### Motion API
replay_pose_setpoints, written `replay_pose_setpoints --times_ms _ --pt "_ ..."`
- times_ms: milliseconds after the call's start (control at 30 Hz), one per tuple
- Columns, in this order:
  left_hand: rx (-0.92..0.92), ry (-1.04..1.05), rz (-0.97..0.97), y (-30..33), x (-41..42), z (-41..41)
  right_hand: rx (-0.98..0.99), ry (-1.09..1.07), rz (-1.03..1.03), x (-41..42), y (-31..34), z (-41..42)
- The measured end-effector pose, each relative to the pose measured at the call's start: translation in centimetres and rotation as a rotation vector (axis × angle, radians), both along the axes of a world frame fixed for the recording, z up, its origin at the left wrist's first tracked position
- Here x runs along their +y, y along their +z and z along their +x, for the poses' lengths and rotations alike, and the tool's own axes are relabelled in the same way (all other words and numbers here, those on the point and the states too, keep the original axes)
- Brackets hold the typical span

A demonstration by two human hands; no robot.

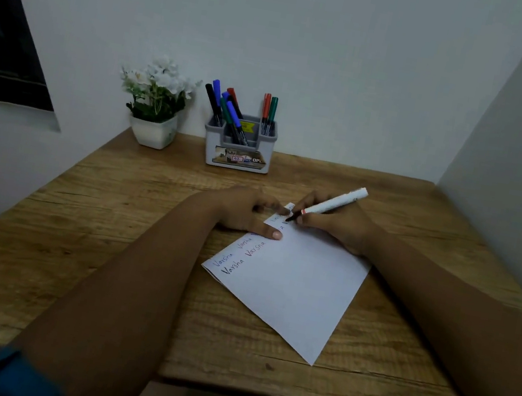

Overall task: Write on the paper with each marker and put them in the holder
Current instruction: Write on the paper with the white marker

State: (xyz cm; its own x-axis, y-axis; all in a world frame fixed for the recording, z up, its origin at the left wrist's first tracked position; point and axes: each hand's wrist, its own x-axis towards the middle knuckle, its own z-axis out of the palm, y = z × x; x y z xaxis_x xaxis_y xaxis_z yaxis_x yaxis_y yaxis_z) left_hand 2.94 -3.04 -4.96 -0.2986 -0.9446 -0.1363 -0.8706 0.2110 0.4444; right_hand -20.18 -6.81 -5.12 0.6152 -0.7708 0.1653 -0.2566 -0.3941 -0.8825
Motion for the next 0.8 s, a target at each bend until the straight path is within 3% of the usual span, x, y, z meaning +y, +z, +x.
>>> replay_pose_setpoints --times_ms 300,800 --pt "-0.003 -0.016 -0.014 0.25 0.23 -0.08 0.115 -0.017 -0.139 0.22 -0.23 0.12" --pt "0.005 -0.024 -0.013 0.28 0.25 -0.08 0.129 -0.129 -0.153 0.21 0.01 0.05"
